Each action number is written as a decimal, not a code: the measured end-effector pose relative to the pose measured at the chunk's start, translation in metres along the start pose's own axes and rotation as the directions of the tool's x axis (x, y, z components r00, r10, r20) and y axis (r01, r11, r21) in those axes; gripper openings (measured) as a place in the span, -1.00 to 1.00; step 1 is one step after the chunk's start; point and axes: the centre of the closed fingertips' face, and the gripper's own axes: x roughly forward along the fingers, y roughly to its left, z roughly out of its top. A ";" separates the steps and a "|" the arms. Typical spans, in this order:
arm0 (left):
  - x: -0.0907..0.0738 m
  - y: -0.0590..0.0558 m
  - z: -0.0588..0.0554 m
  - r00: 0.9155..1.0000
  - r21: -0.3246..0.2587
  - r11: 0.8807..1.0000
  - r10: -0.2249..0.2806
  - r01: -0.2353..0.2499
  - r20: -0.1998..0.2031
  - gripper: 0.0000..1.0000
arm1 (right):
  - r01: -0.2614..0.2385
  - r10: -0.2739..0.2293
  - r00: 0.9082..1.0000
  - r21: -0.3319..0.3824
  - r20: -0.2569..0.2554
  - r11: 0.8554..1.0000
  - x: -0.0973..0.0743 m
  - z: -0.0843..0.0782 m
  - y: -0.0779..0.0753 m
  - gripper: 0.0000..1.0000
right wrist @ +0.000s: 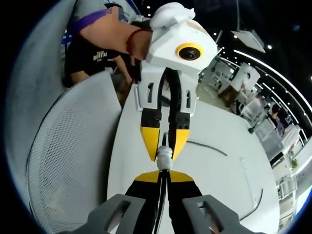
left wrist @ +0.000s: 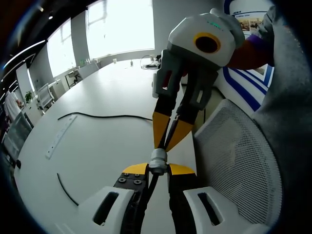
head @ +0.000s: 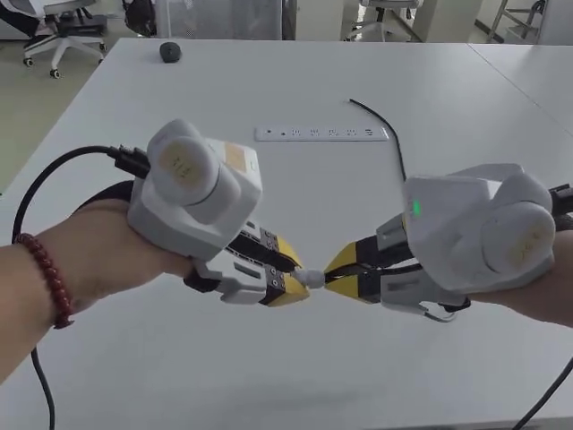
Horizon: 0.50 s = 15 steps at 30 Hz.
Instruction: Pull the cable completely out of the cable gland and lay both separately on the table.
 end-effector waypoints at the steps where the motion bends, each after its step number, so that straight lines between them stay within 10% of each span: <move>1: 0.000 0.000 0.000 1.000 0.001 1.000 0.000 0.000 0.001 -0.69 | 0.000 0.000 1.000 0.001 0.001 1.000 0.000 0.000 0.000 -1.00; 15: -0.004 0.004 -0.004 1.000 -0.003 1.000 0.010 -0.010 0.000 -0.69 | 0.014 -0.014 1.000 0.021 -0.016 1.000 -0.006 -0.012 -0.004 -1.00</move>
